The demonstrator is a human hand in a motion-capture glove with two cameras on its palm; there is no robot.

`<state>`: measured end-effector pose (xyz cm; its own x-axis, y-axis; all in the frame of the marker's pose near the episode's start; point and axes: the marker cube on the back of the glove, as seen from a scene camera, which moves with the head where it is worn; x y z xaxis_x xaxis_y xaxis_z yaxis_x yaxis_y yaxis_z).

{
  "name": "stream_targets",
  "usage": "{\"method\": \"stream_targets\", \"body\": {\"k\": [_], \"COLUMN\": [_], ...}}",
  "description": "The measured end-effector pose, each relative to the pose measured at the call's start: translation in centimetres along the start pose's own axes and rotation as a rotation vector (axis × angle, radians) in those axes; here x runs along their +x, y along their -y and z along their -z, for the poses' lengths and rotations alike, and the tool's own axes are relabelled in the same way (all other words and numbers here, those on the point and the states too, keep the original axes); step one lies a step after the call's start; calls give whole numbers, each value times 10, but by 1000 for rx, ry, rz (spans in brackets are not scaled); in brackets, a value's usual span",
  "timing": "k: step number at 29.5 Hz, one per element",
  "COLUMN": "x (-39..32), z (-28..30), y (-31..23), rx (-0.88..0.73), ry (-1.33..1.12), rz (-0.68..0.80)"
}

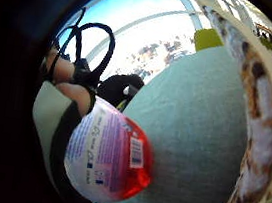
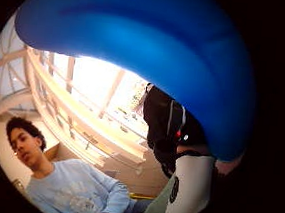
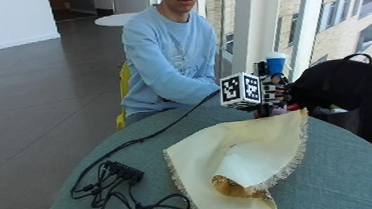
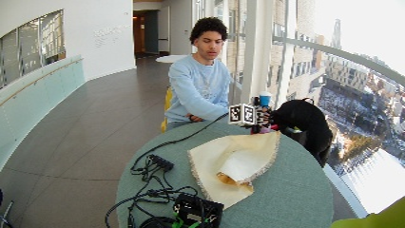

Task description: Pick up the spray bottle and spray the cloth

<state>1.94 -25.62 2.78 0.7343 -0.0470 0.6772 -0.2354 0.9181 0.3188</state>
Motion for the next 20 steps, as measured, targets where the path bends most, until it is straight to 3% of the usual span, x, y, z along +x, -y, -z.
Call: {"method": "stream_targets", "body": {"k": [20], "x": [-1], "z": [11], "y": [-17], "rx": [-51], "ry": [47], "rz": [-42]}}
